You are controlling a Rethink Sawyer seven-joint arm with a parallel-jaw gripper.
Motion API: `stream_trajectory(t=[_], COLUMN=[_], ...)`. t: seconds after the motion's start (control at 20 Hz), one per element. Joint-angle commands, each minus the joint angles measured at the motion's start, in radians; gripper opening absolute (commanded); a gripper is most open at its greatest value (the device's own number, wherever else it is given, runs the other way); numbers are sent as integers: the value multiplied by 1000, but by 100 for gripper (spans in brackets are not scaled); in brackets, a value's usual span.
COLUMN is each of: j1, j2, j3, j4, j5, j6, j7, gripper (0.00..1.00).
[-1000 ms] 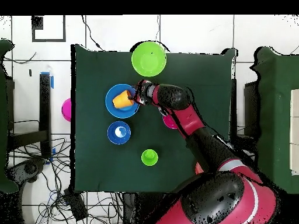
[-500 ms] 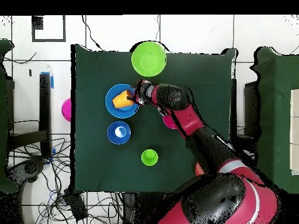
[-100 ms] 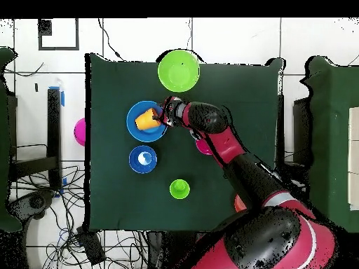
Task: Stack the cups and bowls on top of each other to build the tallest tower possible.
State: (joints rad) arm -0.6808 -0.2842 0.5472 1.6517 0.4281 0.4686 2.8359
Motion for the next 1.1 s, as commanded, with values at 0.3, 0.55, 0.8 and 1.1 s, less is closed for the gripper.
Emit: stream_trajectory(t=[0.3,0.55,0.8,1.1], j1=[-10,-15,-24,-23], j2=[68,62,60,59], j3=[58,77,96,92], j4=[55,85,108,97], j5=[-64,-65,-67,-72], j6=[-96,-115,-124,-107], j7=[-39,-14,-6,-12], gripper=[100,100,100,100])
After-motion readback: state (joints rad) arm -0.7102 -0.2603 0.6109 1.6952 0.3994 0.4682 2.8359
